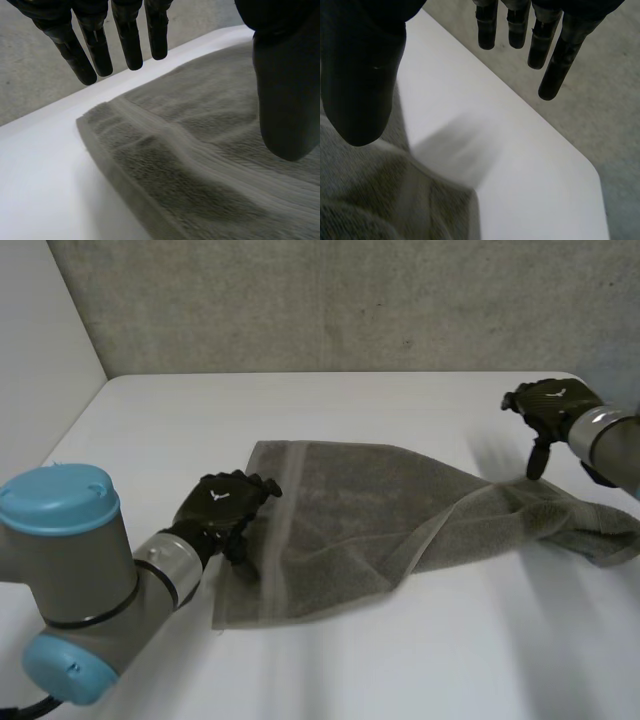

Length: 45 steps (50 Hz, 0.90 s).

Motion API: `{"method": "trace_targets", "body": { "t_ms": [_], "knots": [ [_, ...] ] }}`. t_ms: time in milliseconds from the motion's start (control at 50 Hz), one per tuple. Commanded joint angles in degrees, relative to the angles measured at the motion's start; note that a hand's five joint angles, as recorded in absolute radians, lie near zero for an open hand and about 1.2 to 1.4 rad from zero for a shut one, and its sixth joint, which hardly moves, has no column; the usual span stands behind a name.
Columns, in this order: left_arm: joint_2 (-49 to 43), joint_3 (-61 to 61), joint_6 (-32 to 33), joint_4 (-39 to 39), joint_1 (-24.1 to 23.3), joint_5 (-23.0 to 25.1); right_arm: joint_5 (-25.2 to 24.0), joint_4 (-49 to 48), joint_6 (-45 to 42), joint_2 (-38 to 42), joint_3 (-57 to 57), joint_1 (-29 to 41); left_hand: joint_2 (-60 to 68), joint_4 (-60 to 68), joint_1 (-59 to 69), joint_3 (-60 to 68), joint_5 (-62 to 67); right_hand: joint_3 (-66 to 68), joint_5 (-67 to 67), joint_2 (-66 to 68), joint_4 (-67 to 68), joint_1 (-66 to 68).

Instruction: Fold the towel.

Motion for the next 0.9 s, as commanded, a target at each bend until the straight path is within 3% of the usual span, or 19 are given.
{"method": "trace_targets", "body": {
  "t_ms": [20, 220, 420, 900],
  "knots": [
    [2.6, -3.7, 0.0, -1.5, -3.9, -0.9, -0.2, 1.4, -1.6, -0.2, 1.6, -2.9, -4.1, -4.1, -3.9, -2.8, -11.8, -3.3, -3.3, -3.6, -19.1, -3.0],
    [2.7, -7.9, 1.0, -0.1, -8.8, -7.2, -2.8, -1.4, -1.7, -1.6, 9.1, -4.4, -0.8, -0.7, -0.5, 0.5, -8.5, -3.3, -3.3, -3.6, -19.1, -3.0],
    [-2.4, -8.2, 11.3, 4.7, -9.3, -12.8, -3.2, -9.3, -1.7, -3.3, 16.4, -4.9, 0.2, 0.3, 0.5, 1.5, -7.4, -3.3, -3.3, -3.6, -19.1, -3.0],
    [-5.1, -6.0, 12.6, 6.4, -9.2, -13.2, -3.0, -9.5, -1.8, -2.7, 17.0, -4.7, 3.6, 3.7, 3.9, 4.9, -4.1, -3.3, -3.3, -3.6, -19.1, -3.0]
  ]
}}
